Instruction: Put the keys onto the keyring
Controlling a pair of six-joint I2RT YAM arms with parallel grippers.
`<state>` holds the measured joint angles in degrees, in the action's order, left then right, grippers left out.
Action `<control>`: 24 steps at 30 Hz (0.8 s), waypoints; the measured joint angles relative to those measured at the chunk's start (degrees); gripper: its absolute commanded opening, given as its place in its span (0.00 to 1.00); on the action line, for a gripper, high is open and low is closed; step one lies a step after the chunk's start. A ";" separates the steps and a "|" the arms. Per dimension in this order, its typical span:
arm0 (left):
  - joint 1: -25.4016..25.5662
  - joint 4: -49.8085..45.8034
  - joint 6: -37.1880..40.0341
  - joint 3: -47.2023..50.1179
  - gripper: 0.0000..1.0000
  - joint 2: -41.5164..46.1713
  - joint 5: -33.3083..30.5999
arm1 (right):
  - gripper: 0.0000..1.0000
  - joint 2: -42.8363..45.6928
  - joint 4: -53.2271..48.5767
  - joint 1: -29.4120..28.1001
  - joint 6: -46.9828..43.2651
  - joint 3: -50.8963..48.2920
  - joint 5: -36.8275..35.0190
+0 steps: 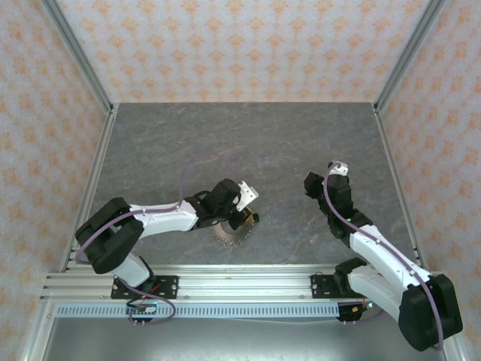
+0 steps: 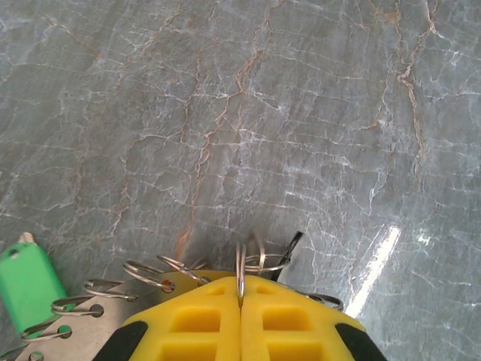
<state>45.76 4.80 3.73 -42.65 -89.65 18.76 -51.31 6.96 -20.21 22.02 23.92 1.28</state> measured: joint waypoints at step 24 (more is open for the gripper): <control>-0.20 5.14 -4.44 10.21 0.63 29.59 -15.96 | 0.72 0.70 4.76 5.57 -18.91 -3.63 -16.57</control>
<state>45.56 9.93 -0.71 -32.45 -60.05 2.81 -50.61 11.73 -14.63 3.11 20.29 -15.29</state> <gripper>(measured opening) 0.528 0.695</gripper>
